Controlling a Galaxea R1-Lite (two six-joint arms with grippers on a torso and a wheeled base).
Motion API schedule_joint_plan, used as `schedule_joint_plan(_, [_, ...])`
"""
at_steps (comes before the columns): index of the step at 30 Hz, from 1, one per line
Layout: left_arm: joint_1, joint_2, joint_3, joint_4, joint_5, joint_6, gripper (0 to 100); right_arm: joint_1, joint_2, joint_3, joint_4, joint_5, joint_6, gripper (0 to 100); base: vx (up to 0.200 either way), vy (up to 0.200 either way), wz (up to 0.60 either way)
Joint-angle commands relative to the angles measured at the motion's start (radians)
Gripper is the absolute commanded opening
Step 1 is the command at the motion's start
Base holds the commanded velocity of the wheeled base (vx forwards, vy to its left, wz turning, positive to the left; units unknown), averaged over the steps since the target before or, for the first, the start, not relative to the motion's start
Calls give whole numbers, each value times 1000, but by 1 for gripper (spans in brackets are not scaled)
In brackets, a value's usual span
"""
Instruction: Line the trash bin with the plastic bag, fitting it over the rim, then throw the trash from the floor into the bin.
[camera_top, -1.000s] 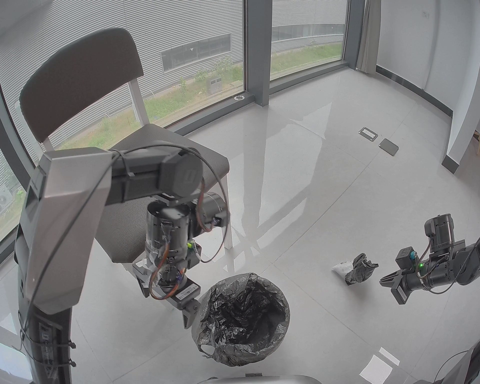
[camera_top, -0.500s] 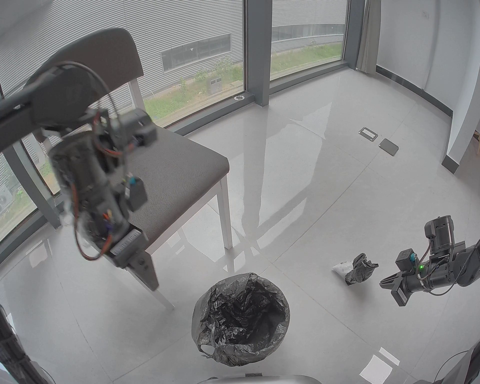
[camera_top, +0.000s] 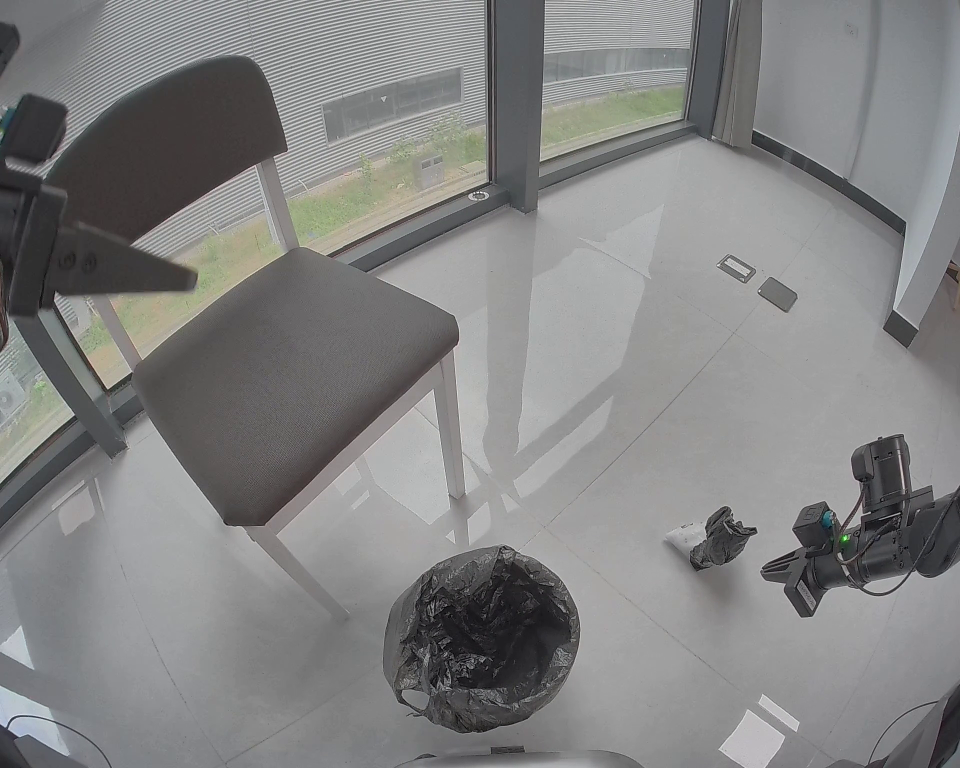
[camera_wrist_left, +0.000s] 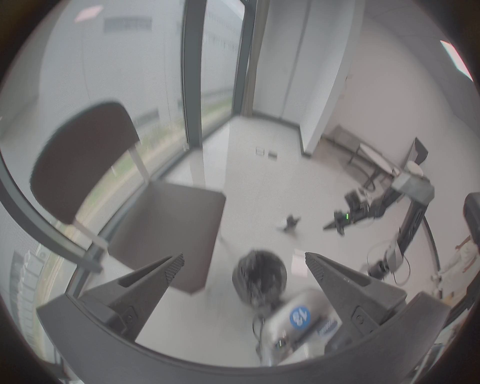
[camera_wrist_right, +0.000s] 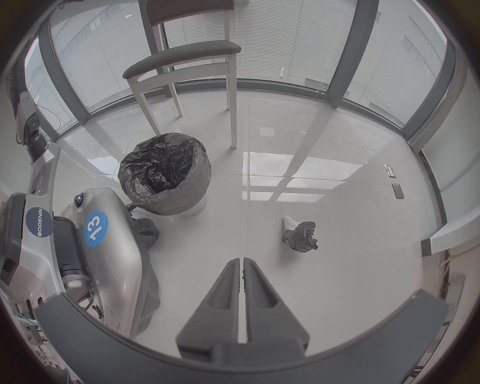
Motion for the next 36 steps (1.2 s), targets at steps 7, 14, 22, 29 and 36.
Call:
schedule_joint_plan(7, [-6, -210, 359, -390, -10, -29, 100, -115, 45, -24, -13, -1, -8, 0, 200, 0, 0])
schedule_joint_plan(14, [-20, -193, 416, -448, -10, -29, 100, -138, 210, -114, -24, -4, -2, 0, 200, 0, 0])
schedule_joint_plan(22, [-23, -154, 485, -465, -6, -35, 100, -145, 362, -140, -93, -3, 4, 0, 75, 0, 0])
schedule_joint_plan(29, [-106, -217, 675, -598, -16, -98, 100, -138, 387, -68, -152, -1, 13, 0, -29, 0, 0])
schedule_joint_plan(36, [-125, -217, 703, -627, -15, -120, 100, -140, 402, -57, -217, -3, 15, 0, -200, 0, 0])
